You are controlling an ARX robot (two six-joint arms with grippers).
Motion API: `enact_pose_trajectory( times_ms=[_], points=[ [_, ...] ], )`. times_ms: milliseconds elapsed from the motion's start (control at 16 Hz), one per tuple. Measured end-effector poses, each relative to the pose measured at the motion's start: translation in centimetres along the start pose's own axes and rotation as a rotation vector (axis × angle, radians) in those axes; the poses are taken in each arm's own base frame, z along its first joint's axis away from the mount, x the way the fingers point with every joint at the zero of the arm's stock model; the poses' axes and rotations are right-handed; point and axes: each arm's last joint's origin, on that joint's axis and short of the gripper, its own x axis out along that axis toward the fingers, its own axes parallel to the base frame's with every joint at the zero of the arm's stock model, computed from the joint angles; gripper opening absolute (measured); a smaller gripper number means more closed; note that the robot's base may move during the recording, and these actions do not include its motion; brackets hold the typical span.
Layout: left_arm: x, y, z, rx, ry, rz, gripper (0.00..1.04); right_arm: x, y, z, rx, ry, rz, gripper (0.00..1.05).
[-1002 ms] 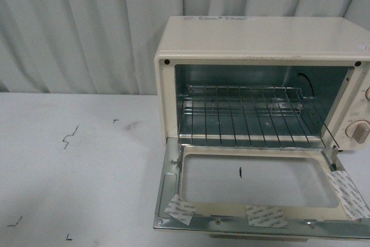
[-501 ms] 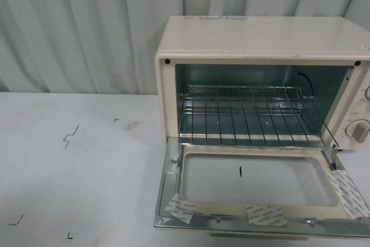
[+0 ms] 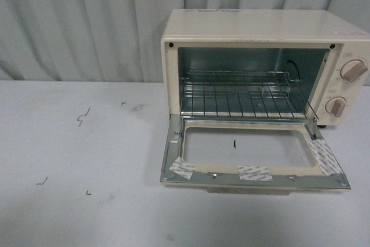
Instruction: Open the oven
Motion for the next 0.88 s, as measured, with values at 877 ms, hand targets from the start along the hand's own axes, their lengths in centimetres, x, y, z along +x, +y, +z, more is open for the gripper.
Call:
enact_pose_trajectory(
  times_ms=[877],
  points=[
    [0.0,0.0,0.01,0.0,-0.001,0.0,0.98,0.0,0.0,0.02,0.0,-0.002,0.0,0.98]
  ],
)
